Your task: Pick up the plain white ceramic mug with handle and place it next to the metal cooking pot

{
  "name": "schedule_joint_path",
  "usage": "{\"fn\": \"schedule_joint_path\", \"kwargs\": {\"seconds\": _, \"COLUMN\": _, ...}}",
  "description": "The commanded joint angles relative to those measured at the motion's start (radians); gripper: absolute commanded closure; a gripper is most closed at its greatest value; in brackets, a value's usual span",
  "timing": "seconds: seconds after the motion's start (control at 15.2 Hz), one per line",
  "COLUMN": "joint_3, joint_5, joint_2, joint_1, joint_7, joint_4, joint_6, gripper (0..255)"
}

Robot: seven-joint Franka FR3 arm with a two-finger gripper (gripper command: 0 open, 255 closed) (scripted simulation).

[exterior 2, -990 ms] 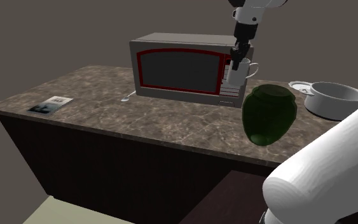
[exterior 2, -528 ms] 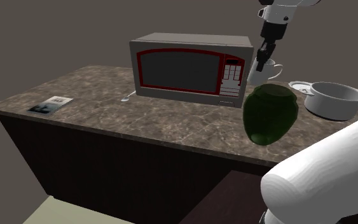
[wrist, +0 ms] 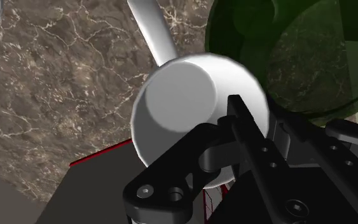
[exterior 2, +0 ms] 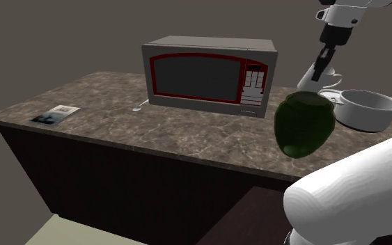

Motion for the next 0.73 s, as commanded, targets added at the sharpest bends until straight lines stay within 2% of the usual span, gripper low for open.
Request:
{"fn": "schedule_joint_path", "kwargs": {"seconds": 0.0, "joint_3": -0.039, "joint_5": -0.012, "joint_2": -0.001, "joint_1": -0.015, "joint_7": -0.051, "joint_4": 0.008, "joint_6": -0.009, "gripper": 255}}
{"fn": "schedule_joint_path", "kwargs": {"seconds": 0.66, "joint_3": -0.262, "joint_5": -0.025, "joint_2": 0.067, "joint_1": -0.046, "joint_7": -0.316, "joint_4": 0.130, "joint_6": -0.037, "gripper": 255}}
